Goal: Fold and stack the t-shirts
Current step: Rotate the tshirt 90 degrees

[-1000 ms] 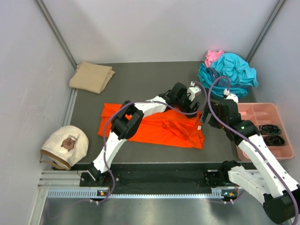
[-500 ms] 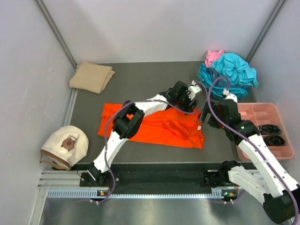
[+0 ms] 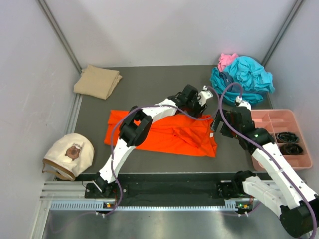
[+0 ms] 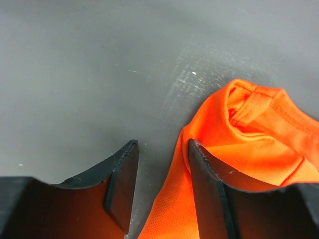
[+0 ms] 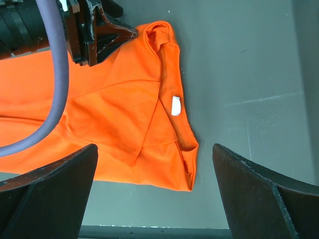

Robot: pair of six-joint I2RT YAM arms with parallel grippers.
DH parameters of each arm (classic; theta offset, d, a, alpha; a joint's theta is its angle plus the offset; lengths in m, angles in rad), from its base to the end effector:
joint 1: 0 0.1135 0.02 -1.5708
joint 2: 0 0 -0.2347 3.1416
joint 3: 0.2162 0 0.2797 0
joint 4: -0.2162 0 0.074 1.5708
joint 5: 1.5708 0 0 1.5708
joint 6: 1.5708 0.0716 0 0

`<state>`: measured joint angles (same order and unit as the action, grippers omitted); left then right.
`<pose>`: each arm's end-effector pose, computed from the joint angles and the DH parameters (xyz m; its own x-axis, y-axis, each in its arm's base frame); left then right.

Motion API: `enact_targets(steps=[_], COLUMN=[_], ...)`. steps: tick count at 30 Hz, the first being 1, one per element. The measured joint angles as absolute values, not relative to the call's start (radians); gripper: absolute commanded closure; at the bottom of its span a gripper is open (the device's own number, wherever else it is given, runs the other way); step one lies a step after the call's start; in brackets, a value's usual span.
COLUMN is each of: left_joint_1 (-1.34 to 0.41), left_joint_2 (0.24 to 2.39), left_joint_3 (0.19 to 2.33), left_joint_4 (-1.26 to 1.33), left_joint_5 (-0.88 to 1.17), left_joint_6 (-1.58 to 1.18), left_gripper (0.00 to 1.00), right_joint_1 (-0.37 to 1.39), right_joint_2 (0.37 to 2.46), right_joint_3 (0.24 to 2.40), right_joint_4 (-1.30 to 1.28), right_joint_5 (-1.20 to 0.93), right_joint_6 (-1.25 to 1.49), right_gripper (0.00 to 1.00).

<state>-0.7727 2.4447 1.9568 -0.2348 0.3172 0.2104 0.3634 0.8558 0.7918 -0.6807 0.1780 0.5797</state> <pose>0.3968 -0.4180 0.0951 -0.2896 0.5595 -0.7766 0.9113 0.4092 -0.0451 0.2371 0.0766 0.2352 -0.6550 0.3277 -0.6809 0.1561 0.9403 0.3024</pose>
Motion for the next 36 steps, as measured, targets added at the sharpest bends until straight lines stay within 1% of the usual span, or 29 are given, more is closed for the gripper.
enact_targets(steps=[2, 5, 9, 11, 12, 14, 15, 16, 18, 19, 21, 23, 24, 33, 36], left_joint_1=[-0.771, -0.766, -0.765, -0.766, -0.767, -0.766, -0.766, -0.766, -0.767, -0.767, -0.767, -0.767, -0.767, -0.767, -0.769], left_joint_2=[2.445, 2.442, 2.418, 2.41, 2.408, 2.407, 2.407, 2.407, 2.407, 2.407, 2.407, 2.408, 2.409, 2.416, 2.436], left_joint_3=[1.958, 1.953, 1.912, 1.897, 1.894, 1.89, 1.888, 1.888, 1.887, 1.886, 1.885, 1.884, 1.884, 1.888, 1.919], left_joint_4=[-0.242, -0.245, -0.239, -0.239, -0.239, -0.24, -0.239, -0.24, -0.248, -0.25, -0.258, -0.264, -0.265, -0.258, -0.257], left_joint_5=[0.337, 0.38, 0.436, 0.461, 0.47, 0.487, 0.494, 0.499, 0.512, 0.518, 0.527, 0.535, 0.538, 0.549, 0.546], left_joint_6=[0.213, 0.21, 0.201, 0.193, 0.189, 0.183, 0.181, 0.18, 0.174, 0.169, 0.162, 0.158, 0.157, 0.13, 0.107], left_gripper=[0.44, 0.41, 0.41, 0.43, 0.48, 0.52, 0.57, 0.65, 0.71, 0.77, 0.84, 0.97, 1.0, 1.0, 1.0], right_joint_1=[0.363, 0.363, 0.363, 0.363, 0.363, 0.363, 0.363, 0.363, 0.363, 0.363, 0.363, 0.363, 0.363, 0.363, 0.363], right_joint_2=[0.856, 0.856, 0.857, 0.859, 0.859, 0.859, 0.859, 0.859, 0.859, 0.859, 0.859, 0.859, 0.859, 0.859, 0.859], right_joint_3=[0.792, 0.791, 0.779, 0.777, 0.777, 0.777, 0.777, 0.777, 0.777, 0.777, 0.777, 0.777, 0.777, 0.776, 0.771], right_joint_4=[-0.68, -0.679, -0.673, -0.674, -0.674, -0.673, -0.673, -0.673, -0.673, -0.674, -0.673, -0.673, -0.673, -0.674, -0.675], right_joint_5=[0.178, 0.178, 0.174, 0.173, 0.172, 0.171, 0.171, 0.171, 0.171, 0.171, 0.171, 0.171, 0.171, 0.171, 0.167], right_joint_6=[0.58, 0.58, 0.581, 0.582, 0.584, 0.585, 0.586, 0.587, 0.587, 0.587, 0.587, 0.587, 0.587, 0.587, 0.588], right_gripper=[0.03, 0.03, 0.03, 0.03, 0.03, 0.03, 0.03, 0.03, 0.03, 0.03, 0.03, 0.02, 0.02, 0.02, 0.02])
